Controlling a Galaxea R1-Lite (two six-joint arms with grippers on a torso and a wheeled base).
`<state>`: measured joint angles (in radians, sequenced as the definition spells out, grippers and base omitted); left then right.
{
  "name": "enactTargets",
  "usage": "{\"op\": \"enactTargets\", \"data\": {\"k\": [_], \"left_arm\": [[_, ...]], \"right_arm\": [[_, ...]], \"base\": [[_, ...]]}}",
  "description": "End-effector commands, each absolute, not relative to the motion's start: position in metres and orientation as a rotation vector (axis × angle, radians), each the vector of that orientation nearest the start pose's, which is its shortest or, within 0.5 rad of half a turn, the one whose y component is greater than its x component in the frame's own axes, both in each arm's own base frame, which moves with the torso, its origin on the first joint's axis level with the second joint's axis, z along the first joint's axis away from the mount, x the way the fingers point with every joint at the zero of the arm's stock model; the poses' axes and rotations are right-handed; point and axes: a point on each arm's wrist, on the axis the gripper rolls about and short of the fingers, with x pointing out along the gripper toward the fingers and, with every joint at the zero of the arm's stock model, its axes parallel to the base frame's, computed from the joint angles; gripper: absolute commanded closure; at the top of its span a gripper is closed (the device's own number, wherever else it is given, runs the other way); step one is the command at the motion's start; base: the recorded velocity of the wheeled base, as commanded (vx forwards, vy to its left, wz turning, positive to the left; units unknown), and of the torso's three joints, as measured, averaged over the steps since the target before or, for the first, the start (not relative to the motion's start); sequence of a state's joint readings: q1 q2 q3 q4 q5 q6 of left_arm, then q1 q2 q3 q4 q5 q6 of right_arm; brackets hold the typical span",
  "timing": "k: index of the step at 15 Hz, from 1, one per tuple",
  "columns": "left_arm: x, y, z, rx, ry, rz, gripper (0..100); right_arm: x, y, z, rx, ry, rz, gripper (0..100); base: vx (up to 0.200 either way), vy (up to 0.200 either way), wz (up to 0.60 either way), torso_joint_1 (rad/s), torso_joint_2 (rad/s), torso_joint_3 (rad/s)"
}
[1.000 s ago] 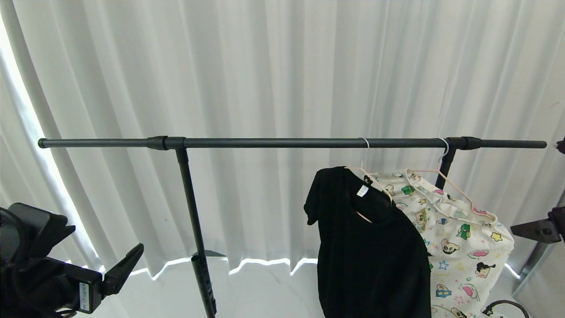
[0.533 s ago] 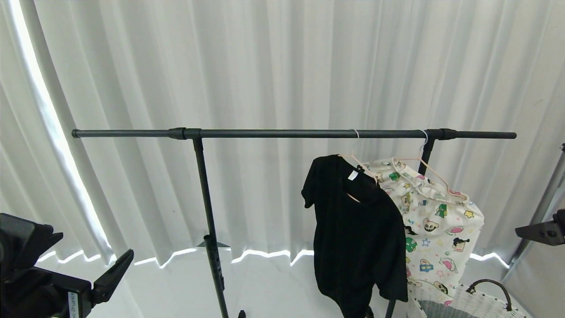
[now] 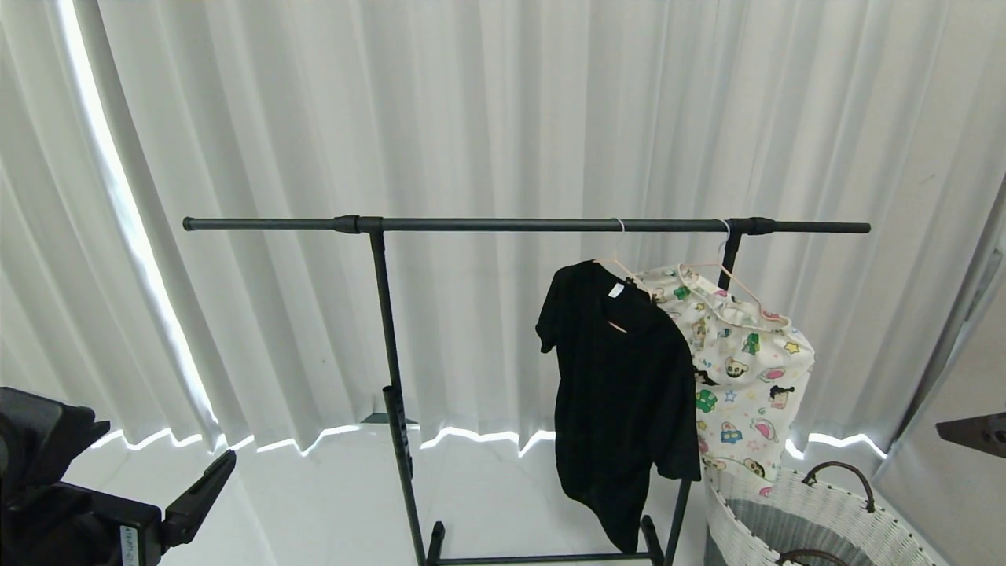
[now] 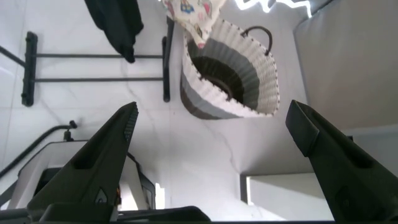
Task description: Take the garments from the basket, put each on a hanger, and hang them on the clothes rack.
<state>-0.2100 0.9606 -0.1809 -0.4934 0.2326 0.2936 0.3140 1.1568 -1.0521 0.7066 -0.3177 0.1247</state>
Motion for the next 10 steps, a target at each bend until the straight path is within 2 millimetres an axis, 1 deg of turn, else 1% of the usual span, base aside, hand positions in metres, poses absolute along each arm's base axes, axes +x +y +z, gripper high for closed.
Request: {"op": "enactTargets", "data": {"k": [1, 6, 9, 10], "left_arm": [[0.102, -0.016, 0.148, 0.353, 0.283, -0.011, 0], [0.098, -0.013, 0.148, 0.347, 0.270, 0.011, 0], [0.089, -0.008, 0.146, 0.343, 0.247, 0.048, 0], [0.082, -0.005, 0.144, 0.342, 0.237, 0.087, 0]], "right_arm": [[0.123, 0.033, 0.258, -0.132, 0.761, -0.050, 0], [0.120, 0.031, 0.260, -0.140, 0.749, -0.046, 0], [0.111, 0.028, 0.256, -0.156, 0.744, -0.049, 0], [0.104, 0.026, 0.253, -0.160, 0.740, -0.056, 0]], "base": [[0.000, 0.000, 0.00, 0.000, 0.00, 0.000], [0.000, 0.000, 0.00, 0.000, 0.00, 0.000], [0.000, 0.000, 0.00, 0.000, 0.00, 0.000], [0.000, 0.000, 0.00, -0.085, 0.20, 0.090]]}}
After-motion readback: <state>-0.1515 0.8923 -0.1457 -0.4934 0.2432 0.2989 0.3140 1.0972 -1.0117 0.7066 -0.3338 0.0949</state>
